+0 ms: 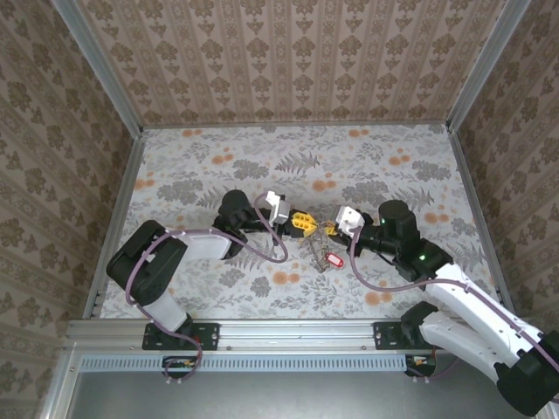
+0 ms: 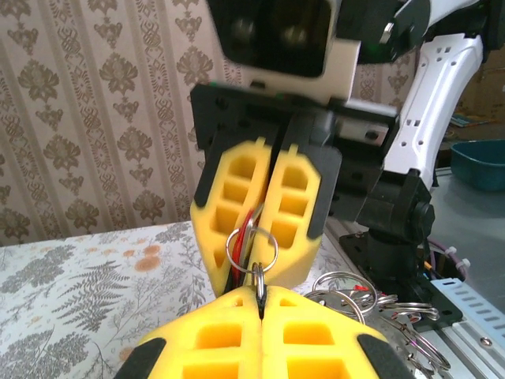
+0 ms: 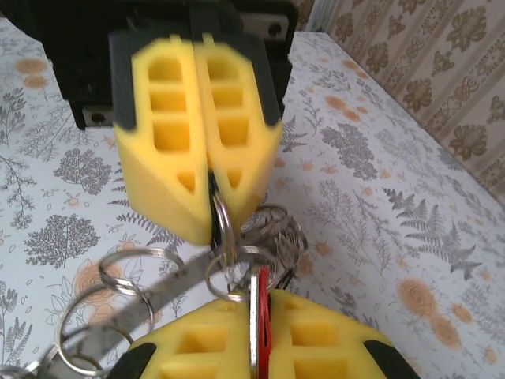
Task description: Put the keys on the keyring
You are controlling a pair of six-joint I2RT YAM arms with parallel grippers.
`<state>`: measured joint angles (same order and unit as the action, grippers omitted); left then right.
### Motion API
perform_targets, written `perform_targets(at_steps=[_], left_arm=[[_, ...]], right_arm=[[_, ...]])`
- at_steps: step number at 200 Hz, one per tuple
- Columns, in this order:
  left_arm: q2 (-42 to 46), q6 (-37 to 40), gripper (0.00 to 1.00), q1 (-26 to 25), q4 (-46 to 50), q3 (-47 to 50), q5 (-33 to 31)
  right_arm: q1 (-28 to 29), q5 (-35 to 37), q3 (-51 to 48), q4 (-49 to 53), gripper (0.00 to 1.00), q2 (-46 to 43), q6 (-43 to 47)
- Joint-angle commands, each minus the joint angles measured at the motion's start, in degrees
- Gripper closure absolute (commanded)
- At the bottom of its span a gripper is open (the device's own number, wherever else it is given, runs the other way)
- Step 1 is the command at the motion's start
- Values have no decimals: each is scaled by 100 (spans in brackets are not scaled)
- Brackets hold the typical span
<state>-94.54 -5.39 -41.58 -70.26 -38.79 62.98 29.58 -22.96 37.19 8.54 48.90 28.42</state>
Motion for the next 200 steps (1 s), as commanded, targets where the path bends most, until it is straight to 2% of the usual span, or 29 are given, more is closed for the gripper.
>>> perform_targets(at_steps=[1, 24, 35, 54, 79, 100, 128, 145, 152, 157, 159, 162, 166, 175, 200], left_arm=[[8, 264, 100, -7, -56, 32, 19], [162, 794, 100, -31, 738, 7, -60], [285, 1205, 100, -69, 1413, -19, -149], [550, 2085, 100, -162, 2967, -228, -350], [746, 3574, 100, -368, 5627, -931, -833], [707, 3953, 100, -385, 6624, -1339, -810], [800, 3897, 87, -362, 6716, -1358, -929], [887, 3783, 75, -309, 6669, -1329, -998], [948, 3723, 62, -256, 6623, -1296, -998], [999, 3656, 49, -215, 6568, -1262, -1000], [1017, 3634, 39, -191, 6544, -1254, -1003], [1052, 3604, 30, -166, 6521, -1234, -1007], [1092, 3555, 24, -124, 6501, -1218, -1015], [1179, 3455, 21, -7, 6486, -1181, -1092], [1428, 3022, 19, 315, 6570, -1129, -1692]], right_arm=[[30, 121, 494, 604, 100, 163, 383], [56, 139, 930, 1078, 100, 340, 682], [78, 189, 1172, 1371, 100, 427, 837], [188, 369, 1627, 2005, 100, 655, 1213], [548, 1136, 2321, 3104, 100, 1128, 1913], [649, 1584, 2843, 3799, 100, 1495, 2352], [720, 2083, 3325, 4235, 100, 1686, 2850], [797, 2403, 3516, 4398, 100, 1748, 3240], [855, 2638, 3551, 4411, 100, 1767, 3450], [896, 2823, 3557, 4388, 100, 1780, 3598], [910, 2894, 3565, 4375, 100, 1780, 3661], [931, 3008, 3564, 4348, 100, 1787, 3756], [948, 3162, 3560, 4300, 100, 1789, 3890], [987, 3504, 3535, 4157, 100, 1789, 4190], [1072, 4177, 3412, 3604, 100, 1755, 5201]])
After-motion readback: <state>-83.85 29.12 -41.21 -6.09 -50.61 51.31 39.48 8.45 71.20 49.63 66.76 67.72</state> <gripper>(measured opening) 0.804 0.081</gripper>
